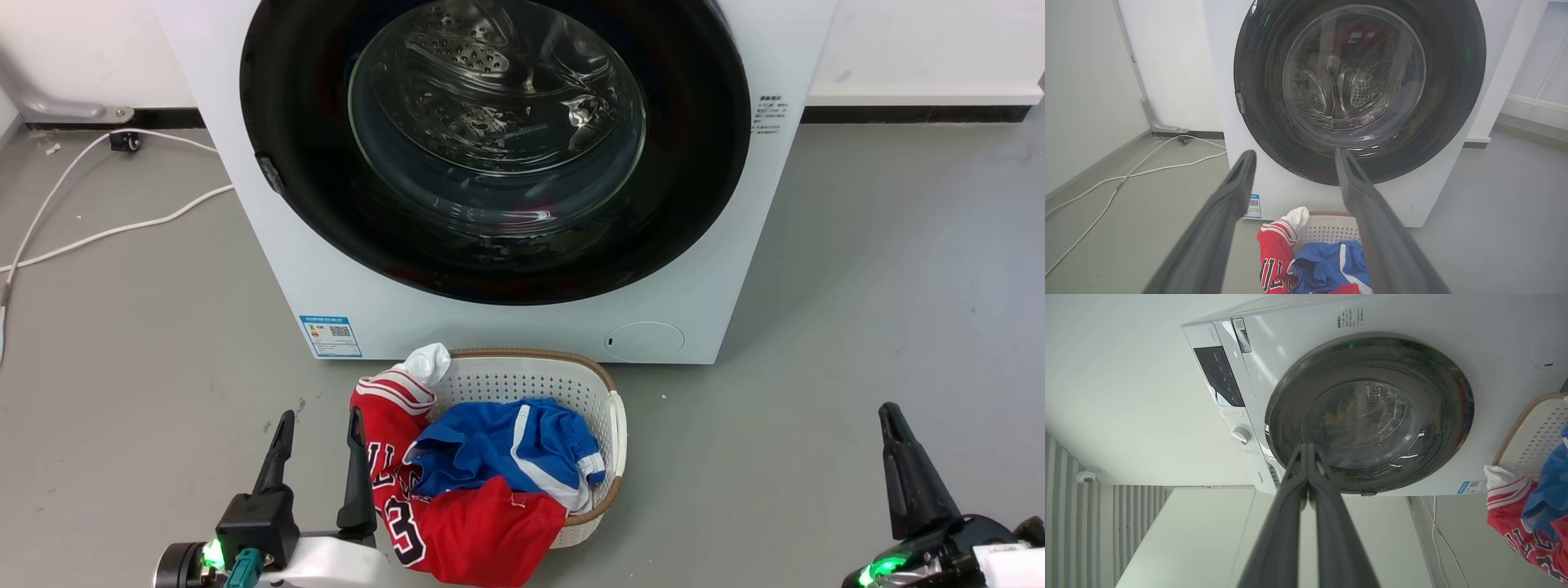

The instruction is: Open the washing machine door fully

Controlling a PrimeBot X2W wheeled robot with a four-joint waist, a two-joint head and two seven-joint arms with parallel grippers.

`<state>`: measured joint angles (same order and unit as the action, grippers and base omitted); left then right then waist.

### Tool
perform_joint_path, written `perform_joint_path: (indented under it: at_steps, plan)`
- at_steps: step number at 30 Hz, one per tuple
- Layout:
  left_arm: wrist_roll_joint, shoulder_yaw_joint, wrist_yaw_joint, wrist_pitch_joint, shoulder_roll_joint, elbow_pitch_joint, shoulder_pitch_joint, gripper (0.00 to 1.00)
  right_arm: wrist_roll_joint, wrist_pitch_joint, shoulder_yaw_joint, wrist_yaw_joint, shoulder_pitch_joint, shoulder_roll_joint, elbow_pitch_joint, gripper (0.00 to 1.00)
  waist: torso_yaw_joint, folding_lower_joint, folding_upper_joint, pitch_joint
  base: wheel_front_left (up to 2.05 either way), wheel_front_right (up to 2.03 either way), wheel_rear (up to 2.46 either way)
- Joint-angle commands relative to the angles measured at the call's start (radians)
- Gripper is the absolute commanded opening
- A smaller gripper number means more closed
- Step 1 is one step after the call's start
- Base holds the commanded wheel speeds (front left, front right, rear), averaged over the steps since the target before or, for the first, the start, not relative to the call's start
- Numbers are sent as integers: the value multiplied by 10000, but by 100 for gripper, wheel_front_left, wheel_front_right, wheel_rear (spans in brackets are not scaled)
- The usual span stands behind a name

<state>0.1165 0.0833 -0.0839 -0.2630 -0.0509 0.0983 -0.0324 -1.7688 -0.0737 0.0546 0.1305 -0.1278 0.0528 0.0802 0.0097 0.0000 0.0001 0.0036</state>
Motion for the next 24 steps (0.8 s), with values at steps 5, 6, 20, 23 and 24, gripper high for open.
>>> perform_joint_path:
  at_steps: [5, 6, 20, 23, 24]
  plan:
    - [-69, -42, -44, -28, 12, -28, -10, 100, 54, -345, 205, 4, -166, -17, 91, 0, 1, 0, -1, 26, 0, 0, 0]
    - [-75, -41, -44, -28, 12, -30, -10, 100, 65, -374, 228, 3, -174, -23, 89, 0, 2, 0, -1, 33, 0, 0, 0]
    - [-344, 20, 23, -28, 9, -257, 397, 100, -424, -291, 767, 4, 663, -25, -196, 0, 95, 0, -1, 621, 0, 0, 0]
    - [-397, 40, 36, -28, 11, -349, 613, 100, -475, -424, 1372, 3, 1317, -27, -452, 0, 177, 0, -1, 919, 0, 0, 0]
    - [-419, 50, 26, -28, 11, -387, 687, 100, -520, -510, 1587, 3, 1590, -9, -556, 0, 203, 0, -1, 1034, 0, 0, 0]
